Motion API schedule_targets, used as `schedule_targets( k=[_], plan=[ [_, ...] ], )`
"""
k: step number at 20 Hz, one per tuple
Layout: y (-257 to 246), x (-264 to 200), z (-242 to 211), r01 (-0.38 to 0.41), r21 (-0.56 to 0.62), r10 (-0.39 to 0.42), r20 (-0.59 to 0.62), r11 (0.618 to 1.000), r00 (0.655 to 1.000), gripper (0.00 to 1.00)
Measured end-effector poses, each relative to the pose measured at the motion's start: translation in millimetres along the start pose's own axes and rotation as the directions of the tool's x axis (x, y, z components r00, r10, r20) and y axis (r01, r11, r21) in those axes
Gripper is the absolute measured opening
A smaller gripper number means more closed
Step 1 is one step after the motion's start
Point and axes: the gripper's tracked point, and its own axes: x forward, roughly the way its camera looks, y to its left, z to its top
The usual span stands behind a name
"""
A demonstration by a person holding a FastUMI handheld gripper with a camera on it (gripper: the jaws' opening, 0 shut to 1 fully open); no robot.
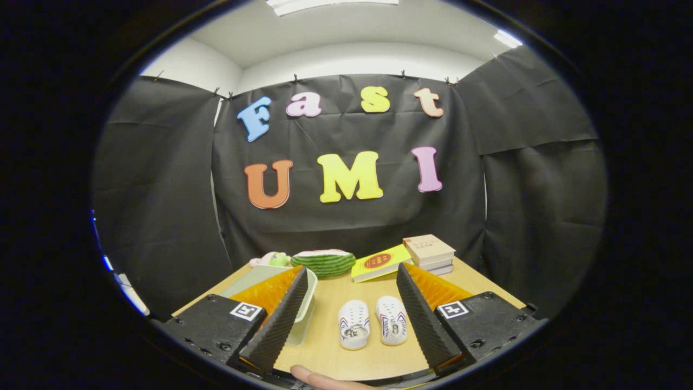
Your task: Open the storage box then place both shoes into the box .Put the left shoe in first, then the right shoe, with the right side of both shoes facing outward in a uniform manner.
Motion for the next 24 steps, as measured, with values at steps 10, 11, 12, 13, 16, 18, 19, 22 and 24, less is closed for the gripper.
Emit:
schedule_targets(
  k=[10, 11, 12, 13, 16, 18, 19, 22, 24],
  plan=[
    [8, 134, -62, -0.100, 0.082, 0.112, -0.165, 0.992, 0.980, 1.00],
    [8, 149, -69, -0.116, 0.095, 0.131, -0.172, 0.989, 0.976, 1.00],
    [11, 163, -76, -0.138, 0.109, 0.157, -0.187, 0.984, 0.970, 1.00],
    [15, 175, -86, -0.160, 0.128, 0.185, -0.208, 0.979, 0.961, 1.00],
    [39, 204, -108, -0.266, 0.218, 0.319, -0.263, 0.939, 0.911, 0.99],
    [52, 214, -120, -0.323, 0.268, 0.395, -0.288, 0.908, 0.872, 0.97],
    [55, 217, -128, -0.346, 0.303, 0.434, -0.299, 0.888, 0.850, 0.97],
    [71, 230, -151, -0.383, 0.448, 0.549, -0.335, 0.807, 0.765, 0.97],
    [84, 236, -161, -0.411, 0.551, 0.647, -0.343, 0.726, 0.681, 0.97]
  ],
)
